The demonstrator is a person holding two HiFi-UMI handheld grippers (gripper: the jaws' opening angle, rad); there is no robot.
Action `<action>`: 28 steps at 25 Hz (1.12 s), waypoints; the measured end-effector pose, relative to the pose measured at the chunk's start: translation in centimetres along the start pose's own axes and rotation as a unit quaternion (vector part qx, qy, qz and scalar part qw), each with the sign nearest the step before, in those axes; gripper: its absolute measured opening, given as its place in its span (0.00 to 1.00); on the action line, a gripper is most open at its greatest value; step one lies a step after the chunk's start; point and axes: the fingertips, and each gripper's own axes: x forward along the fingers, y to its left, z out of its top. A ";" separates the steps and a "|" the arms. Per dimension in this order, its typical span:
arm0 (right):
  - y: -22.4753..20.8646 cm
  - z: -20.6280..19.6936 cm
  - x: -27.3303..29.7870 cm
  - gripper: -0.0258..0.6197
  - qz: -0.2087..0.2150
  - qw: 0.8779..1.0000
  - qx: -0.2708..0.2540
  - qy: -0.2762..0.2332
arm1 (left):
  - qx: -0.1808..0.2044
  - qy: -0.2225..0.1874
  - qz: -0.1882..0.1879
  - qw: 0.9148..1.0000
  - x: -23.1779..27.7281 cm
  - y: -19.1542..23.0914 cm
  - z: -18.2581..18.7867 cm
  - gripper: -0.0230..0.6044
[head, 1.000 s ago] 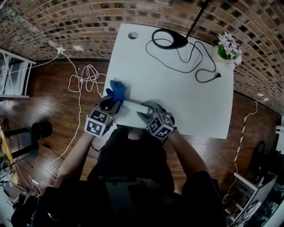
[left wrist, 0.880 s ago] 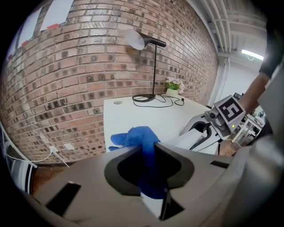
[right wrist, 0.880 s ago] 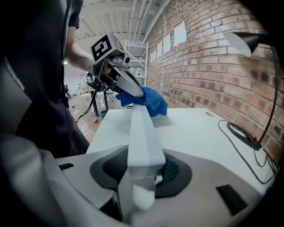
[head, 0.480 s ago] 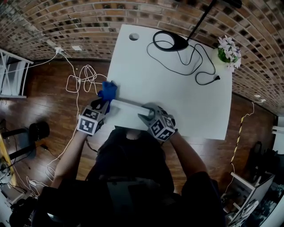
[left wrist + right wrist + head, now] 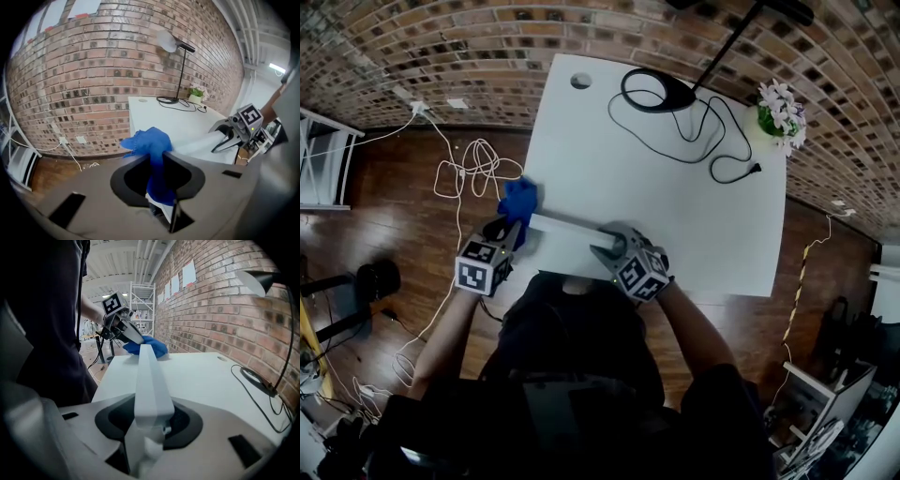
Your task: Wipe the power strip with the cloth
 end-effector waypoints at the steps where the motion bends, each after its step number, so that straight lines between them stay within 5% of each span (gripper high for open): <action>1: 0.0 0.0 0.0 0.28 -0.001 1.000 0.000 0.000 | -0.005 -0.003 0.000 1.000 0.0 0.0 0.3 0.16; 10: 0.0 0.5 0.0 0.28 -0.001 1.000 0.000 -0.002 | -0.009 0.006 -0.003 1.000 0.6 -1.2 0.4 0.16; 14: 0.1 0.3 -0.2 0.28 -0.003 1.000 -0.001 -0.002 | 0.061 0.020 0.007 0.998 0.8 -1.9 1.0 0.15; 18: 0.1 0.5 0.0 0.28 -0.003 1.000 -0.002 -0.004 | 0.082 0.022 0.015 0.996 0.6 -2.4 1.8 0.14; 25: 0.1 0.3 -0.1 0.28 -0.001 1.000 -0.003 -0.004 | 0.175 0.042 0.068 0.981 0.5 -3.5 1.9 0.14; 28: 0.1 0.1 0.1 0.28 -0.001 1.000 -0.004 -0.004 | 0.193 0.039 0.061 0.979 0.5 -4.6 2.3 0.14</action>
